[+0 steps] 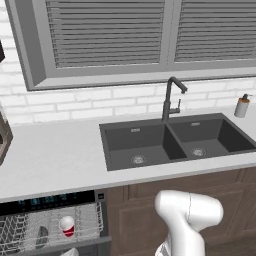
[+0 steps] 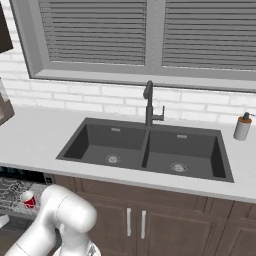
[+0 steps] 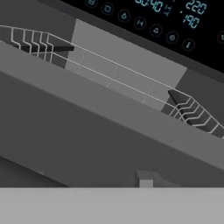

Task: Pick up the cup and bowl from the counter, place them in the dishwasher, and close the dishwasher door.

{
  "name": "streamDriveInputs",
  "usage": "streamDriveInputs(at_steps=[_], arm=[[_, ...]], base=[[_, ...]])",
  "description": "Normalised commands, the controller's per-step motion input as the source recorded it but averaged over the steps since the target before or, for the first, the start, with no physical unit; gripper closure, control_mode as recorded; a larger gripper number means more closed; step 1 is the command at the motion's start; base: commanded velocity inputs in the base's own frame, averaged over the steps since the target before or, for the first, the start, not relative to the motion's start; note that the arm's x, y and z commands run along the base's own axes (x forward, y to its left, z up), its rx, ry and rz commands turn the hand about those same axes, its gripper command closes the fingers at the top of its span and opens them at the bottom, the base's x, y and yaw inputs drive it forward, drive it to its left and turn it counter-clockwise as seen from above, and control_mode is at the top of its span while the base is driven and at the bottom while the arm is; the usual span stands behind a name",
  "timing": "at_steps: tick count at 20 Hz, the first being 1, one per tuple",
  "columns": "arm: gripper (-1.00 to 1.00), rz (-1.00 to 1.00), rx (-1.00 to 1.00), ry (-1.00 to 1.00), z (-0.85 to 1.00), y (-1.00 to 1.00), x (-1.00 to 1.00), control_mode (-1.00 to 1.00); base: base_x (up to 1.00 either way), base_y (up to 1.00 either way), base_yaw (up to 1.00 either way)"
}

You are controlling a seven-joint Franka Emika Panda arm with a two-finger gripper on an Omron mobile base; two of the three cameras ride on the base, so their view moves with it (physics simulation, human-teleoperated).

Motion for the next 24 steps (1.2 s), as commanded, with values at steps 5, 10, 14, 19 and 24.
streamDriveInputs(at_steps=[5, 10, 14, 19, 24], arm=[[-1.0, -0.23, 0.44, -0.25, -0.32, -0.72, 1.0, -1.0], [-1.0, -0.27, 0.46, -0.28, -0.4, -0.72, 1.0, -1.0], [-1.0, -0.29, 0.46, -0.31, -0.4, -0.72, 1.0, -1.0], [-1.0, -0.31, 0.4, -0.3, -0.69, -0.84, 1.0, -1.0], [-1.0, -0.35, 0.35, -0.36, -0.87, -0.67, 0.76, -1.0]], base=[[0.0, 0.0, 0.0], [0.0, 0.0, 0.0], [0.0, 0.0, 0.0], [0.0, 0.0, 0.0], [0.0, 0.0, 0.0]])
